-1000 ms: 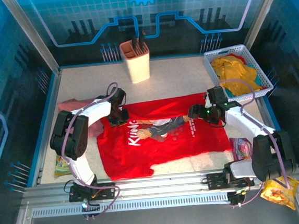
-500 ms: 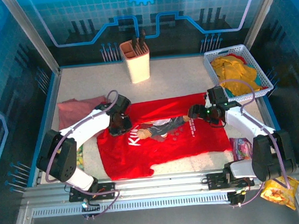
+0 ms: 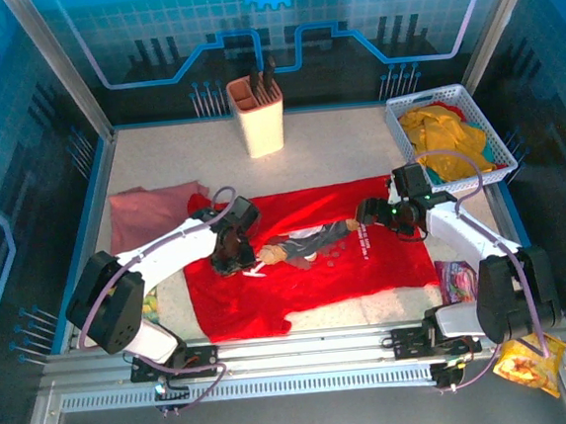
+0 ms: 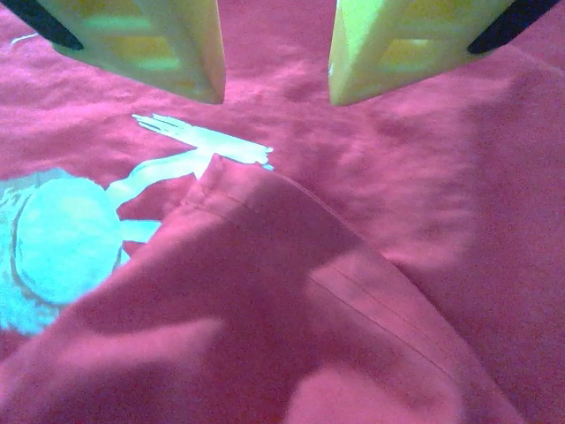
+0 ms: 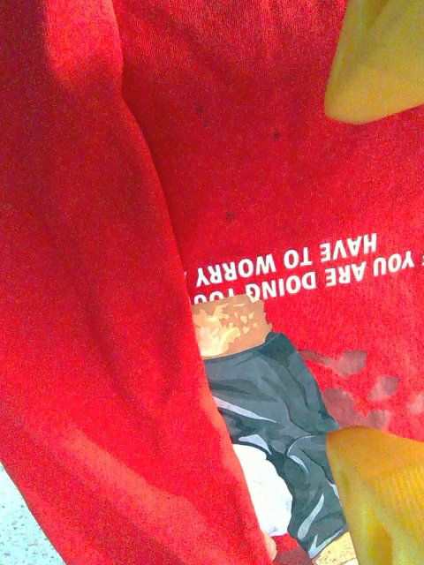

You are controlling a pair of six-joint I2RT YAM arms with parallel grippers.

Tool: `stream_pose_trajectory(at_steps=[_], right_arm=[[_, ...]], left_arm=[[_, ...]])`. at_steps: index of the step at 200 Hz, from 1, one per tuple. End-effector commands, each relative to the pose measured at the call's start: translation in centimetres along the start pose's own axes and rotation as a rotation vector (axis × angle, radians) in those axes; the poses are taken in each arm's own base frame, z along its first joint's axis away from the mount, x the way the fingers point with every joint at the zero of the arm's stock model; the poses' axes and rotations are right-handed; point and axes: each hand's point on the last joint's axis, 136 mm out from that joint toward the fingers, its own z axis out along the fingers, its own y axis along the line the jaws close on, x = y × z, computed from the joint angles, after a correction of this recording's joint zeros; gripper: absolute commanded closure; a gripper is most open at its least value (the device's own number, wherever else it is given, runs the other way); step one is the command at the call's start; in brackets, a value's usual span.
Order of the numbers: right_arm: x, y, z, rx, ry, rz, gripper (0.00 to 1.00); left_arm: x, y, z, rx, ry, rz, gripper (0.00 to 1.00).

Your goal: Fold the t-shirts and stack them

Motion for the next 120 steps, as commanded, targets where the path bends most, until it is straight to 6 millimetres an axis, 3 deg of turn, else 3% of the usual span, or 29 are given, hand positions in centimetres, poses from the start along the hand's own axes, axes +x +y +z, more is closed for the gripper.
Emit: stream_pose_trajectory(at_steps=[1, 23, 43, 73, 95, 120], right_arm=[[0.4, 0.7, 0.1, -0.025, 0.020, -0.011, 0.11], [0.3, 0.8, -0.1, -0.028, 0.011, -0.011, 0.11], [0.4, 0.7, -0.3, -0.024, 0.014, -0.014, 0.11], [0.7, 0.4, -0.3, -0.011, 0.010, -0.015, 0.10], [0.8, 0.3, -0.2, -0.012, 0.019, -0.013, 0.11], [0.7, 0.5, -0.2, -0.016, 0.019, -0.013, 0.11]], left_arm=[[-3.4, 0.8, -2.6, 0.021, -0.075, 0.044, 0.63], [-6.5, 2.9, -2.8, 0.031, -0.115, 0.002, 0.63], [-7.9, 4.5, -1.9, 0.055, -0.113, -0.063, 0.66], [-8.0, 5.5, 0.4, 0.052, -0.096, -0.115, 0.68], [-8.4, 5.6, 1.6, 0.083, -0.115, -0.171, 0.61], [-9.0, 5.9, 2.3, 0.098, -0.169, -0.223, 0.61]])
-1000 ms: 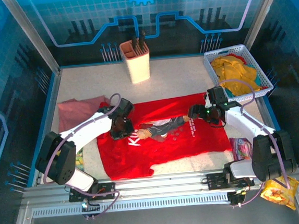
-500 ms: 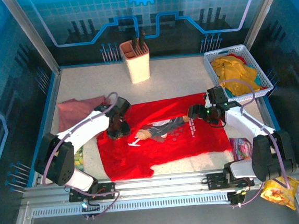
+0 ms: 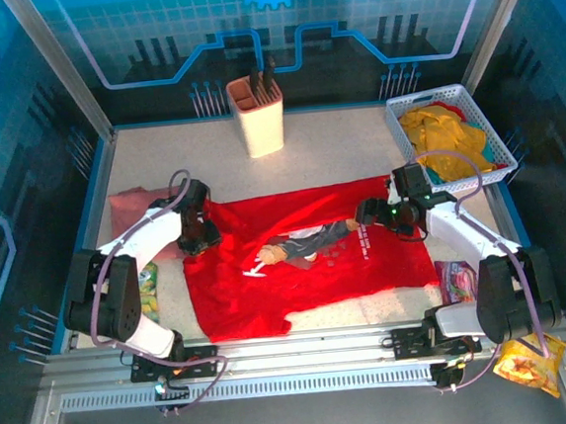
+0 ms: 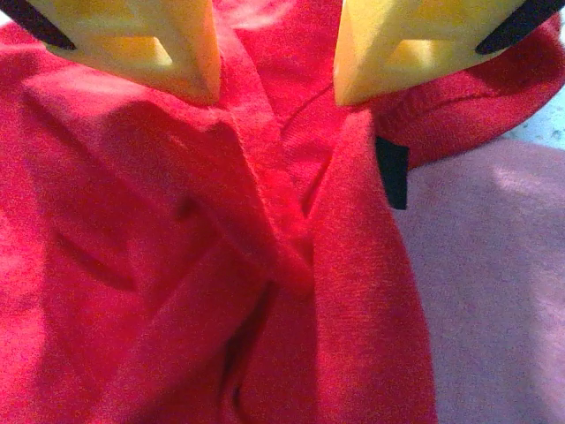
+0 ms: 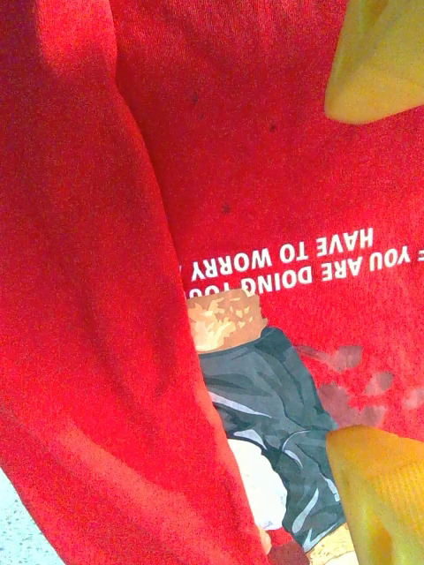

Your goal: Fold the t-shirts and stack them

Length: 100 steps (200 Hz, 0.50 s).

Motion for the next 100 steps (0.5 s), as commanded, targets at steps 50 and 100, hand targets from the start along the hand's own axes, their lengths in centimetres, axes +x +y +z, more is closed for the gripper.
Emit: stream_pose_trajectory(at_steps=[50, 100], right_arm=[[0.6, 0.2, 0.0, -0.004, 0.016, -0.014, 0.11], [0.7, 0.3, 0.4, -0.010, 0.023, -0.007, 0.11]], left_arm=[[-1.8, -0.2, 1.2, 0.062, -0.113, -0.093, 0.63], [-1.4, -0.7, 2.6, 0.102, -0.104, -0.123, 0.65]])
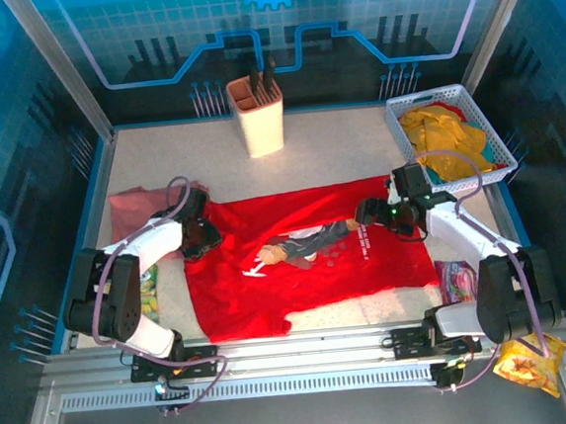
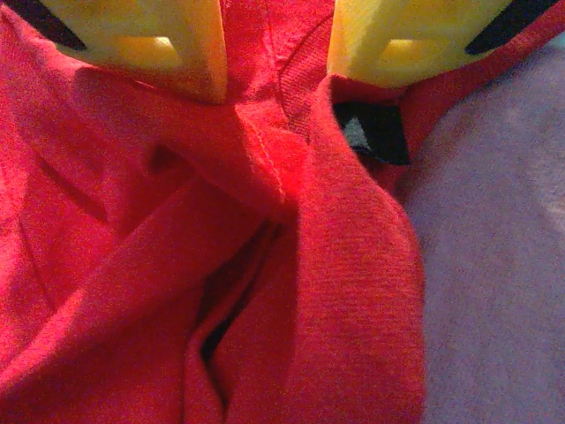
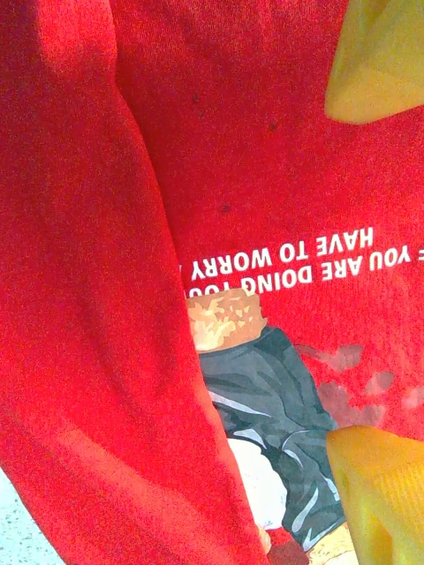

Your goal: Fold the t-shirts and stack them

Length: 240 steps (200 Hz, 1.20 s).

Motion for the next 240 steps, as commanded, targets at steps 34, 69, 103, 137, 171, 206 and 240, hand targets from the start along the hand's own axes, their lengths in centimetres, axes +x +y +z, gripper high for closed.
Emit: stream_pose_trajectory(at_steps=[34, 69, 103, 137, 171, 206, 240], right_arm=[[0.6, 0.3, 0.4, -0.011, 0.023, -0.009, 0.11], [0.6, 0.4, 0.4, -0.012, 0.023, -0.008, 0.11], [0.5, 0.3, 0.2, -0.006, 0.023, -0.009, 0.11], [0.4, 0.4, 0.2, -0.009, 0.020, -0.011, 0.11], [0.3, 0.7, 0.3, -0.019, 0.024, -0.009, 0.11], [0.2, 0.8, 0.2, -0.025, 0.021, -0.008, 0.11], [0.4, 0.6, 0.1, -0.019, 0.022, -0.010, 0.11]], left_arm=[[-0.4, -0.3, 0.9, 0.026, -0.012, -0.038, 0.73], [-1.3, -0.1, 0.6, -0.002, -0.041, -0.019, 0.81], [-1.6, -0.2, 0.5, -0.018, -0.036, -0.006, 0.94], [-1.3, 0.2, -0.5, -0.038, -0.031, 0.009, 1.00], [-1.0, 0.5, -2.0, -0.054, -0.040, 0.029, 1.00], [-0.2, 0.8, -3.4, -0.051, -0.022, 0.032, 1.00], [1.7, 1.3, -4.5, -0.055, 0.024, 0.019, 1.00]])
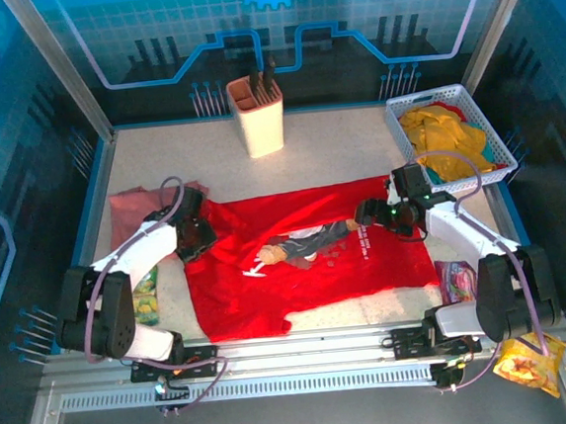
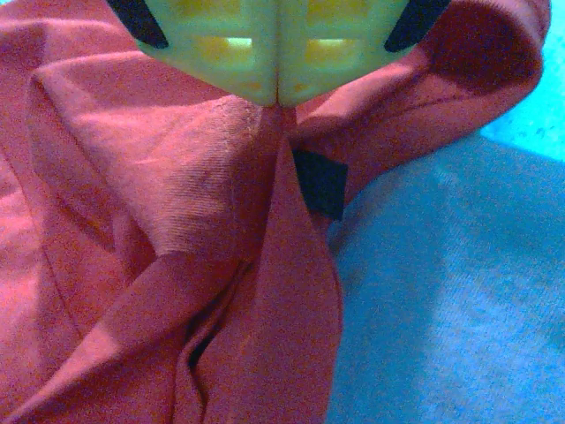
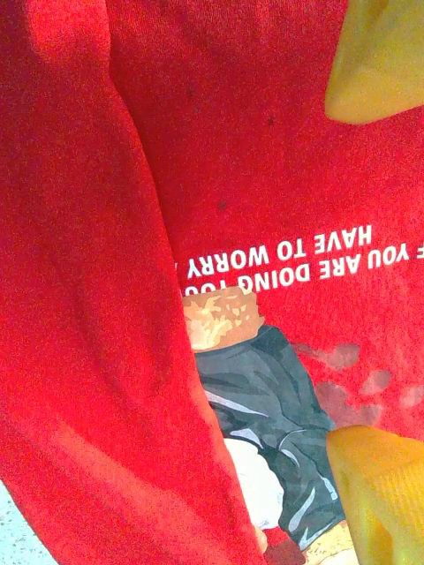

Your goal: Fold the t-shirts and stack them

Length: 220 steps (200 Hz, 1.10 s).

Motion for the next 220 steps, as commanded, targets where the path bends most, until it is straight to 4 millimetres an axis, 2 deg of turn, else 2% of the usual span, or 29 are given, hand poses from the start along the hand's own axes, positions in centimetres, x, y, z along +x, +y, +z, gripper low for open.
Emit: stream_pose_trajectory(at_steps=[1, 50, 80, 85, 100, 118, 129, 148, 174, 193, 220], right_arm=[[0.2, 0.6, 0.0, -0.014, 0.011, -0.012, 0.11], [0.4, 0.6, 0.2, -0.022, 0.016, -0.007, 0.11], [0.5, 0.6, 0.3, -0.027, 0.013, -0.005, 0.11], [0.6, 0.5, 0.4, -0.027, 0.014, -0.003, 0.11], [0.6, 0.6, 0.5, -0.032, 0.015, -0.002, 0.11], [0.6, 0.6, 0.7, -0.034, 0.021, -0.005, 0.11], [0.5, 0.6, 0.6, -0.029, 0.022, -0.008, 0.11], [-0.4, 0.8, 0.2, -0.013, 0.004, -0.024, 0.11], [-2.2, 0.6, -0.7, 0.049, -0.033, -0.041, 0.10], [-4.1, 1.2, -0.7, 0.064, -0.051, -0.043, 0.10], [-6.0, 1.4, 1.6, 0.087, -0.039, -0.043, 0.11]], left_arm=[[1.5, 0.6, -1.6, -0.021, 0.041, 0.012, 1.00], [4.5, 1.3, -4.2, -0.028, 0.031, -0.010, 1.00], [7.0, 2.9, -3.9, -0.043, 0.031, -0.050, 0.99], [7.3, 3.2, -3.7, -0.043, 0.032, -0.059, 0.96], [7.6, 3.7, -3.4, -0.039, 0.025, -0.064, 0.78], [6.5, 3.5, -4.0, -0.043, 0.002, -0.047, 0.67], [5.3, 2.7, -4.8, -0.023, -0.008, -0.030, 0.59], [2.3, 0.9, -6.3, 0.014, -0.036, 0.005, 0.56], [-1.4, -2.9, -8.0, 0.086, -0.063, 0.066, 0.54], [-2.5, -6.0, -7.5, 0.158, -0.041, 0.079, 0.55], [-3.1, -8.9, -5.3, 0.161, -0.027, 0.143, 0.55]])
